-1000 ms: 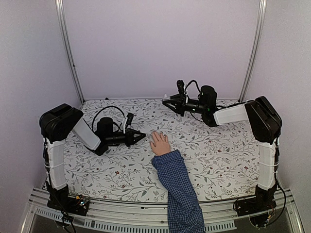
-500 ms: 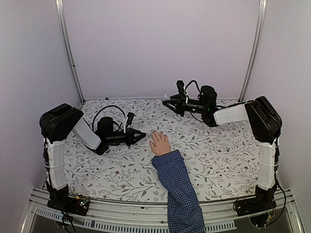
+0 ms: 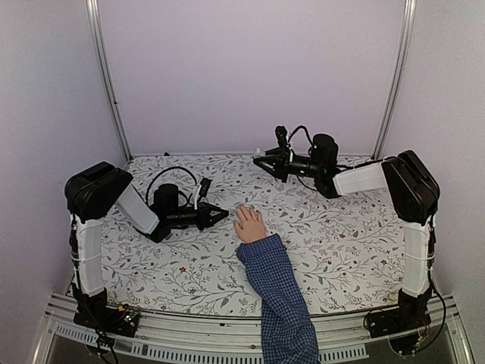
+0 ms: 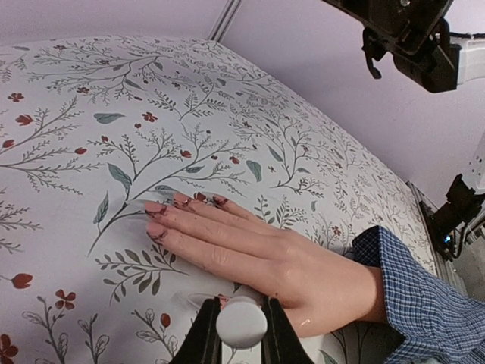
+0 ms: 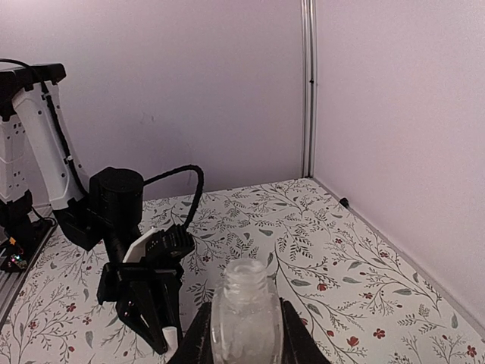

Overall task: Paint the nails
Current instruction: Paint the nail polish on the nail.

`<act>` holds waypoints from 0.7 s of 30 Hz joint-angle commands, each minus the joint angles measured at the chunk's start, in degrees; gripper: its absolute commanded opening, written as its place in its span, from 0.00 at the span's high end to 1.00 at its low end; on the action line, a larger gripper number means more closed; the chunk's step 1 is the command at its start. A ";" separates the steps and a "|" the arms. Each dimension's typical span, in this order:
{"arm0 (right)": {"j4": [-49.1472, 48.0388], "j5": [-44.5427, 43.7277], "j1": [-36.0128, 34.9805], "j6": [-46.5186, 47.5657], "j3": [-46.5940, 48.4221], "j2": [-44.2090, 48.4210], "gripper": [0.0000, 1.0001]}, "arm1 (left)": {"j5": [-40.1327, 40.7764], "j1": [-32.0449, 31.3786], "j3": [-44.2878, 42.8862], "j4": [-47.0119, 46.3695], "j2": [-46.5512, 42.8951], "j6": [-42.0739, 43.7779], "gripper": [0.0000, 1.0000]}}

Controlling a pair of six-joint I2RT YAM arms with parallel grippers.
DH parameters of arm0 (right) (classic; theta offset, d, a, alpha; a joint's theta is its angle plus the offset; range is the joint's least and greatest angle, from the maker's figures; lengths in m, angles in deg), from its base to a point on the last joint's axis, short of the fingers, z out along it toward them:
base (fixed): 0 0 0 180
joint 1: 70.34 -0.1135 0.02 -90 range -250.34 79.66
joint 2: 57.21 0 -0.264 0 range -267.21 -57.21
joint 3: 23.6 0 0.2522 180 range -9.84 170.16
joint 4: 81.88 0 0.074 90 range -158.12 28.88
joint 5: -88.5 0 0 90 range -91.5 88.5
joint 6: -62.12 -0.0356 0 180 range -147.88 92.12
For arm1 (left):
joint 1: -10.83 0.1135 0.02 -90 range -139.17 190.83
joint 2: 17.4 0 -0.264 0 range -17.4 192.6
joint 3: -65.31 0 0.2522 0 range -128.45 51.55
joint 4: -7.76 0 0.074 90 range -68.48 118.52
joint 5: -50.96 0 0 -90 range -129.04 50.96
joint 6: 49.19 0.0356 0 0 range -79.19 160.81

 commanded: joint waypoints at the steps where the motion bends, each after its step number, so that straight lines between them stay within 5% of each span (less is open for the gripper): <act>1: 0.06 -0.71 0.01 0.60 -0.07 -0.69 1.00 | -0.78 -0.47 -0.56 0.09 0.52 0.50 1.00; 21: 0.25 -0.89 0.01 0.60 -0.05 -0.58 1.00 | -0.10 -0.47 -2.05 1.34 2.08 0.43 1.00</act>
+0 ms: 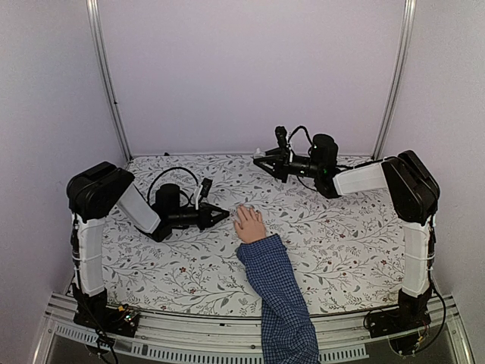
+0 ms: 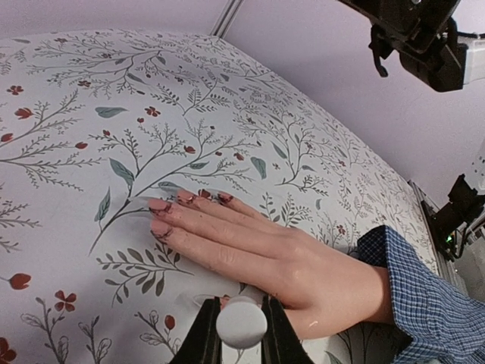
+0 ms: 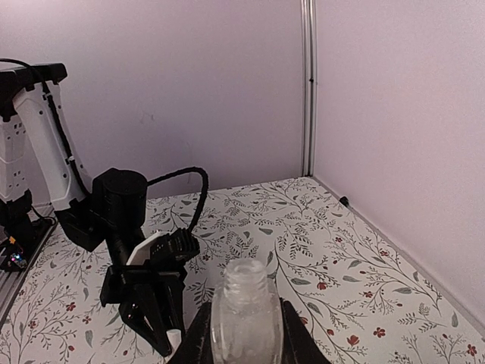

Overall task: Paint the nails
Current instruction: Paint the nail polish on the nail.

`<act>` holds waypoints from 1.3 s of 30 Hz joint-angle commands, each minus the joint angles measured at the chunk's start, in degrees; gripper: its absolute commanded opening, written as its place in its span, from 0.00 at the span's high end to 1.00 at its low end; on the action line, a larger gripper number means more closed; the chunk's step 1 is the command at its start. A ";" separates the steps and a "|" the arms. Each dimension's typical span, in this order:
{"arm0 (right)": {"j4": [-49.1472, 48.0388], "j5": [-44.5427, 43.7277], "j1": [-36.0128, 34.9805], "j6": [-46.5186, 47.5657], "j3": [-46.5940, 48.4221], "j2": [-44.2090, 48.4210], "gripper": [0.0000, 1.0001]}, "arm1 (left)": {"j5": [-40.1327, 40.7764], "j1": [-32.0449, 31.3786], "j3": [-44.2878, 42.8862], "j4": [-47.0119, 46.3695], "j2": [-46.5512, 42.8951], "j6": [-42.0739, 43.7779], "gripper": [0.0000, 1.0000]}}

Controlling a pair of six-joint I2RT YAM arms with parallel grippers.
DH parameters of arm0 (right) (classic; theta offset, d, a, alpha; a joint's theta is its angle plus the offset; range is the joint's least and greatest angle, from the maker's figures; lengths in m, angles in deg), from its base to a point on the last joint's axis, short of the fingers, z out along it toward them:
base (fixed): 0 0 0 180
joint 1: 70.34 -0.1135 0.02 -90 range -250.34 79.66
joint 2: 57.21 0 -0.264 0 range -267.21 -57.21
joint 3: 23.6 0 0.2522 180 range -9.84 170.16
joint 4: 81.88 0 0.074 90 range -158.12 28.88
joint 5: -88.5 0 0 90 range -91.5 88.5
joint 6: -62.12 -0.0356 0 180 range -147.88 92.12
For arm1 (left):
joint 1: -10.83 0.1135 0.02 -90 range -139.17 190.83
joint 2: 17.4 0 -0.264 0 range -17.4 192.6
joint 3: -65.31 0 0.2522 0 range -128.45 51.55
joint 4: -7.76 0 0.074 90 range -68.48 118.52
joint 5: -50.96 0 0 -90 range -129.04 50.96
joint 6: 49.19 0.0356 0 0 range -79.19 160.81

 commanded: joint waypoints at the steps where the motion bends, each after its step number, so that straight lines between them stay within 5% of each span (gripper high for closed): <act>1: 0.02 -0.80 0.01 0.42 -0.04 -0.58 1.00 | -0.14 -0.44 -0.87 0.42 1.06 0.44 1.00; 39: 0.07 -1.22 0.01 0.42 -0.18 -0.67 1.00 | -0.44 -0.42 -1.67 1.06 2.54 0.52 1.00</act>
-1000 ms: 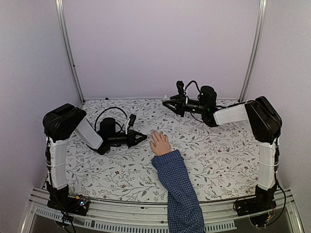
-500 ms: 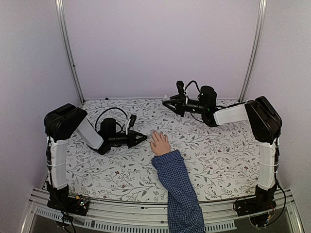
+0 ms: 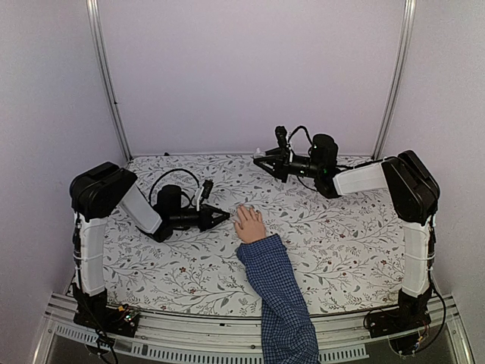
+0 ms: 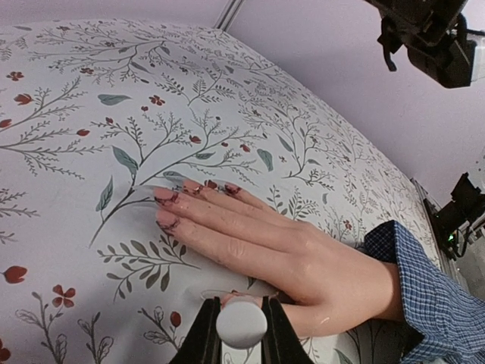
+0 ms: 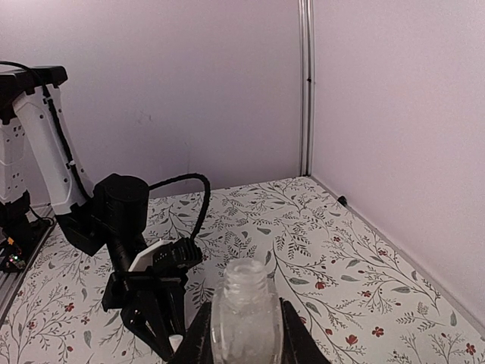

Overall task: Paint the nails
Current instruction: Paint the nail polish on the nail.

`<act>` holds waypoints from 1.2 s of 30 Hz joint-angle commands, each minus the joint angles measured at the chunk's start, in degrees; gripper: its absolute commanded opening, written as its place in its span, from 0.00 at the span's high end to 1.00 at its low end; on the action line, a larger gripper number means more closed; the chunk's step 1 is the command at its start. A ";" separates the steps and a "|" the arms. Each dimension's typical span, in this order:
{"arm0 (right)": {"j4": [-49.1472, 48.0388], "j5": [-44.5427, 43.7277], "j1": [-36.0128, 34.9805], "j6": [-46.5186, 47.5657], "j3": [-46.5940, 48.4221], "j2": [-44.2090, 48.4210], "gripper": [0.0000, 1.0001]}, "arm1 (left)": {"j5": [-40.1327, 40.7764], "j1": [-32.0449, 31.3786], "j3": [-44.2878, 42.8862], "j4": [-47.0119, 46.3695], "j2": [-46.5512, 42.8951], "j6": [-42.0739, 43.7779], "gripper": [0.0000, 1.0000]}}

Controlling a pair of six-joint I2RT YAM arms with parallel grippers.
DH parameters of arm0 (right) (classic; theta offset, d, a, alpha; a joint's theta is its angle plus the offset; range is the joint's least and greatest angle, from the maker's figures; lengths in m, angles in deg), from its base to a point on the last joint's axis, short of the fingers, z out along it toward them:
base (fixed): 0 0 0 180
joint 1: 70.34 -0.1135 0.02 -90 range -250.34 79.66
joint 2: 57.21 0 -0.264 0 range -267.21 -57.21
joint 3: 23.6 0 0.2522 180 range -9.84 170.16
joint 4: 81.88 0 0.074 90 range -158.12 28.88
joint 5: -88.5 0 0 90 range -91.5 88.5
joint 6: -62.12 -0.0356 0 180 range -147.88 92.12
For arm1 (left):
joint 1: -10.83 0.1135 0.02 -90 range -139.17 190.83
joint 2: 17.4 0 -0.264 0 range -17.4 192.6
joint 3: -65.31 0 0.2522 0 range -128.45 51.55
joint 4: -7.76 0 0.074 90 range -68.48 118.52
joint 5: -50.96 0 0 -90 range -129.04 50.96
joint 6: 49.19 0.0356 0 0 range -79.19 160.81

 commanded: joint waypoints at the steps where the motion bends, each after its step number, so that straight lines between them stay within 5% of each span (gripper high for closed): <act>1: 0.02 -0.74 0.01 0.42 -0.15 -0.67 1.00 | -0.29 -0.46 -0.85 0.50 0.95 0.54 1.00; 36: 0.38 -1.02 0.00 2.61 -0.17 -0.67 1.00 | 1.57 -0.96 -2.00 2.08 1.61 1.27 1.00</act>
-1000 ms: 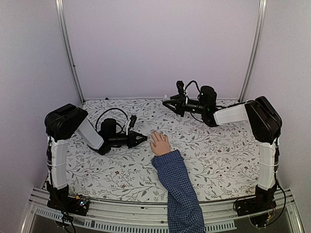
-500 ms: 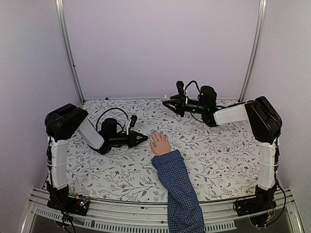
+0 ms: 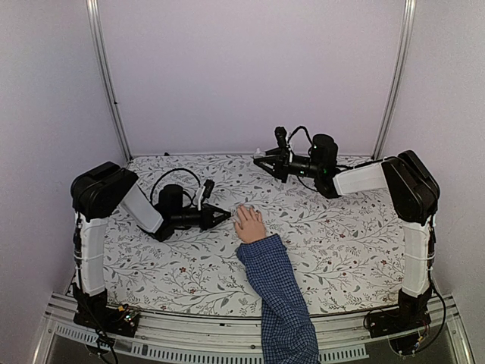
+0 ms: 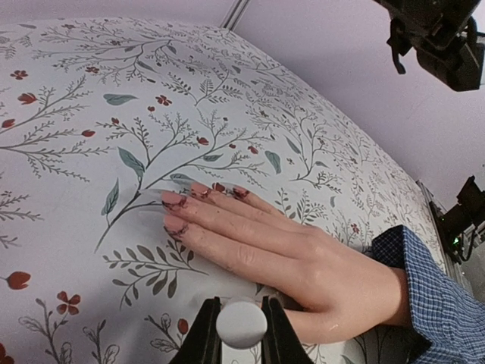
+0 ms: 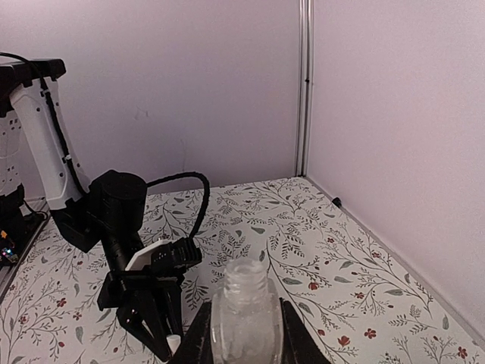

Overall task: Paint the nails
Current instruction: Paint the nail polish on the nail.

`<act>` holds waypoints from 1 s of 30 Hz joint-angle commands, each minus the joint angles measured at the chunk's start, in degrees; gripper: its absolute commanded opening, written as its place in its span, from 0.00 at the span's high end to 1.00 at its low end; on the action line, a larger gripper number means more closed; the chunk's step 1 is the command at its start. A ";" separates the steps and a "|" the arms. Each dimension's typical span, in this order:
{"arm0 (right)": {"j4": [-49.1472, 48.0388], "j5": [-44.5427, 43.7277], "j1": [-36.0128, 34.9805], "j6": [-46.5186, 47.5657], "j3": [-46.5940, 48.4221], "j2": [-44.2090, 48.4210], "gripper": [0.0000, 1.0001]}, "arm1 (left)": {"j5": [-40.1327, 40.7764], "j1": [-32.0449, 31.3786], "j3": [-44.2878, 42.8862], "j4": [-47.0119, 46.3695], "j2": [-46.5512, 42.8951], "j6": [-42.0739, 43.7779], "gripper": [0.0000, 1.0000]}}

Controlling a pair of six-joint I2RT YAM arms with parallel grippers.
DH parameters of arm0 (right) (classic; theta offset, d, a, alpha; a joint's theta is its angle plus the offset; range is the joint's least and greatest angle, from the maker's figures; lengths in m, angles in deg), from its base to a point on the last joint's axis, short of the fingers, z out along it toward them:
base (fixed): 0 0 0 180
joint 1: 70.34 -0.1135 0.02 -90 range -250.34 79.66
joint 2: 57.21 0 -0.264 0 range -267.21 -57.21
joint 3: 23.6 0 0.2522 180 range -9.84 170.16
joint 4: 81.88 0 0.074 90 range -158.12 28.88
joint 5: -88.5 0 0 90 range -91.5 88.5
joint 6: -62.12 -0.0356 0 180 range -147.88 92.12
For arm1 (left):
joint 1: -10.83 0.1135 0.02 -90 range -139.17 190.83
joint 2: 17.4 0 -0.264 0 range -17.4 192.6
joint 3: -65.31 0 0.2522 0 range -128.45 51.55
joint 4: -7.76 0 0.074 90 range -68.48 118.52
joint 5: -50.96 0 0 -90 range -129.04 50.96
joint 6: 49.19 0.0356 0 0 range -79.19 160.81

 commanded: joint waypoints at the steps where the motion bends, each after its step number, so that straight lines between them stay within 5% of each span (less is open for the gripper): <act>1: 0.07 -0.57 0.01 0.48 -0.15 -0.67 1.00 | 0.19 -0.65 -0.83 0.88 1.16 1.12 1.00; 30: 0.30 -0.76 0.01 0.83 -0.27 -0.58 1.00 | 2.66 -0.53 -2.23 2.46 1.95 1.40 1.00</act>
